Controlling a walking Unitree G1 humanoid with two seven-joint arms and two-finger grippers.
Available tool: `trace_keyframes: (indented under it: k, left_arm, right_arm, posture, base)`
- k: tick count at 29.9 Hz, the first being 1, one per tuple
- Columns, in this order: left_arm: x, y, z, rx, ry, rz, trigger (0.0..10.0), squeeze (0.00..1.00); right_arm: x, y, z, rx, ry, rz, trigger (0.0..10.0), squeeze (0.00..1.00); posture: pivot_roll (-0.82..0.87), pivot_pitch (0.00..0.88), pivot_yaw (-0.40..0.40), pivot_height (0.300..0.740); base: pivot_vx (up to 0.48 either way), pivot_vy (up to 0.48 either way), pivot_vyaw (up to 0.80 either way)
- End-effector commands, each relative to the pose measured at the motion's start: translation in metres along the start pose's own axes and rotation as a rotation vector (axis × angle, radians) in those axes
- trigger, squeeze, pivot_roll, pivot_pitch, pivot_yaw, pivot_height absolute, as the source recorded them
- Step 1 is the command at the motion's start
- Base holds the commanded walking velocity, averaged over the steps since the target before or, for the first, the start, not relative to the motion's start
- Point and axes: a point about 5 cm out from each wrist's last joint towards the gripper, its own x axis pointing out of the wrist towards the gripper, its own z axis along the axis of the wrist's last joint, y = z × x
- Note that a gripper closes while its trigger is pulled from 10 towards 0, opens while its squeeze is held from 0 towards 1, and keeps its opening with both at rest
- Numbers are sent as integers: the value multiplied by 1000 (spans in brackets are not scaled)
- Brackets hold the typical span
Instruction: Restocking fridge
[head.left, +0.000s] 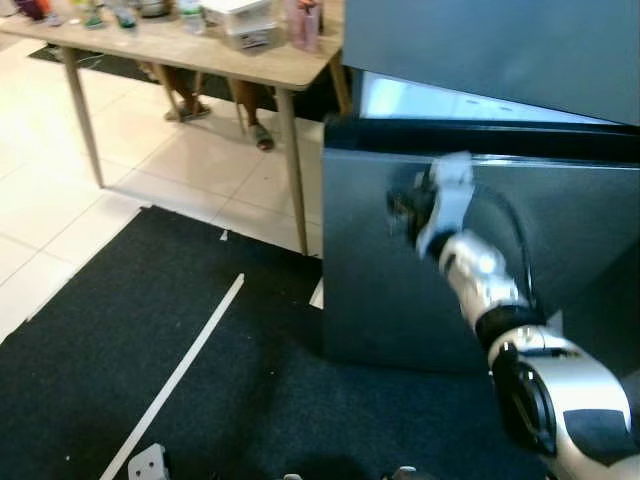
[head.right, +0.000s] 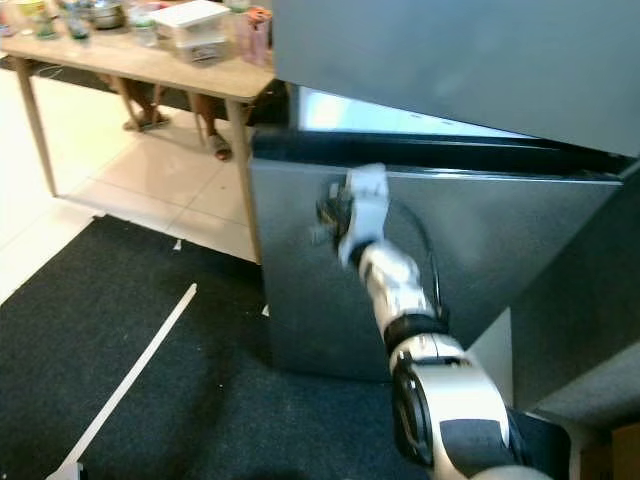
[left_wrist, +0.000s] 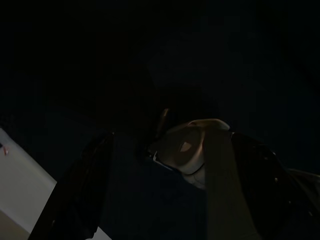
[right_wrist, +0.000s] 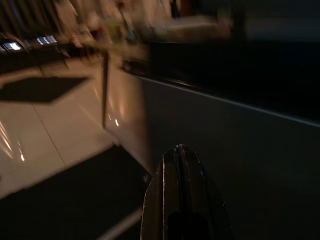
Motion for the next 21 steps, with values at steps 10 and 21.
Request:
trace_keyframes:
  k: [10, 21]
  left_arm:
    - [4, -8, 4, 20, -2, -20, 10000, 0]
    - [6, -10, 9, 81, -12, -3, 10000, 0]
  right_arm:
    - [-143, 9, -166, 116, 655, -175, 10000, 0]
    - [-292, 28, -226, 119, 1160, -348, 10000, 0]
  posture:
    - [-21, 123, -22, 740]
    - [-3, 105, -40, 740]
  base:
    - [0, 0, 0]
    - [0, 0, 0]
